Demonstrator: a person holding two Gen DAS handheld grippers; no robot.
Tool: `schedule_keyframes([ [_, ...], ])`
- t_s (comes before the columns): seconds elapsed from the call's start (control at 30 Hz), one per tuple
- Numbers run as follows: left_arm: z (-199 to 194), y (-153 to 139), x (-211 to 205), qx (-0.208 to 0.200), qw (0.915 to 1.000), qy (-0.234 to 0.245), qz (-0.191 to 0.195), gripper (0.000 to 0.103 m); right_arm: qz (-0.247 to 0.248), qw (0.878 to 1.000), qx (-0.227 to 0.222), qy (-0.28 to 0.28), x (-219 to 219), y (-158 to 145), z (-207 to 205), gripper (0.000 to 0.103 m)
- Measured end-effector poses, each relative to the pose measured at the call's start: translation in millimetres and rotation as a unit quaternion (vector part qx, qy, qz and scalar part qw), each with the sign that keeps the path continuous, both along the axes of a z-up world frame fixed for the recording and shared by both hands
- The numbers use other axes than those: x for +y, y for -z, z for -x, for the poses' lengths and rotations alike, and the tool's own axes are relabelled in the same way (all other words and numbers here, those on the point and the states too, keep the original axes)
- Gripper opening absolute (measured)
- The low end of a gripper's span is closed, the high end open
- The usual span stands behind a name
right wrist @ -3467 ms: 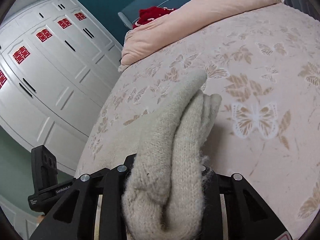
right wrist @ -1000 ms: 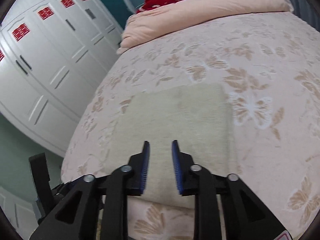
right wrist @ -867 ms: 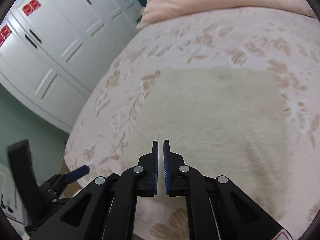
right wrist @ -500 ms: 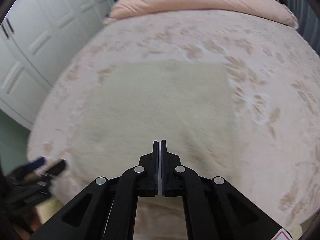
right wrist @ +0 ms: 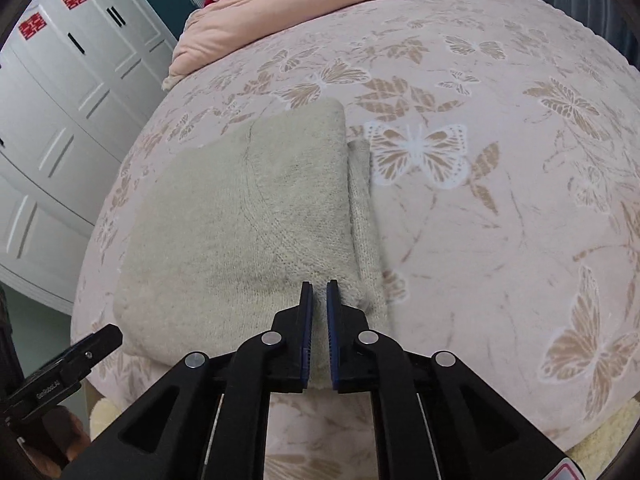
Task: Fold small clothes
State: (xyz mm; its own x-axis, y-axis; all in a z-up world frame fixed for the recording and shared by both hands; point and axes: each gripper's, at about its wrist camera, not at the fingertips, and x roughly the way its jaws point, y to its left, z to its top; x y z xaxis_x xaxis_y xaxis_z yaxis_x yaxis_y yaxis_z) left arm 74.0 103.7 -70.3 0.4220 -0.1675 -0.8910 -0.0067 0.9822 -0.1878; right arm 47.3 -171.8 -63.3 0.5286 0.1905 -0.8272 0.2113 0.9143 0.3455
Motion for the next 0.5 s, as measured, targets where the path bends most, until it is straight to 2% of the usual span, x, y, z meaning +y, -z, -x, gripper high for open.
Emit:
schedule_keyframes([
  [0.07, -7.7, 9.9, 6.3, 0.021, 0.9994, -0.018, 0.021, 0.093, -0.021, 1.000, -0.015, 0.011, -4.1, -1.4, 1.3, 0.021],
  [0.13, -14.3, 19.2, 10.9, 0.041, 0.9979, -0.026, 0.042, 0.093, -0.015, 0.999, -0.029, 0.040, -13.3, -5.3, 8.6, 0.040],
  [0.17, -16.0, 22.1, 12.5, 0.045, 0.9973, -0.029, 0.050, 0.093, -0.018, 0.998, -0.039, 0.054, -20.0, -6.2, 13.8, 0.053],
  [0.2, -16.4, 23.2, 13.0, 0.046, 0.9969, -0.030, 0.056, 0.093, -0.025, 0.997, -0.037, 0.066, -26.5, -2.9, 16.1, 0.057],
  [0.27, -16.1, 24.7, 11.2, 0.039, 0.9965, -0.023, 0.070, 0.094, -0.058, 0.996, 0.004, 0.065, -32.5, 17.6, 9.5, 0.059],
  [0.3, -17.3, 27.9, 9.1, 0.041, 0.9964, -0.022, 0.070, 0.096, -0.089, 0.994, 0.028, 0.052, -31.4, 32.4, 3.1, 0.064],
  [0.37, -21.9, 40.8, 5.4, 0.055, 0.9946, -0.018, 0.086, 0.095, -0.145, 0.988, 0.051, 0.032, -24.9, 52.4, -7.3, 0.065],
  [0.4, -24.6, 48.0, 4.5, 0.066, 0.9929, -0.020, 0.097, 0.094, -0.165, 0.985, 0.055, 0.019, -18.7, 58.1, -13.6, 0.059],
  [0.43, -26.9, 53.7, 4.3, 0.072, 0.9902, -0.021, 0.118, 0.089, -0.158, 0.986, 0.054, 0.010, -13.4, 57.1, -19.2, 0.051],
  [0.47, -28.6, 55.6, 4.1, 0.077, 0.9868, -0.018, 0.142, 0.068, -0.137, 0.989, 0.048, 0.003, -9.3, 48.5, -24.0, 0.037],
  [0.5, -30.2, 53.1, 3.2, 0.079, 0.9860, -0.020, 0.146, 0.062, -0.127, 0.991, 0.032, -0.002, -8.4, 34.9, -25.8, 0.031],
])
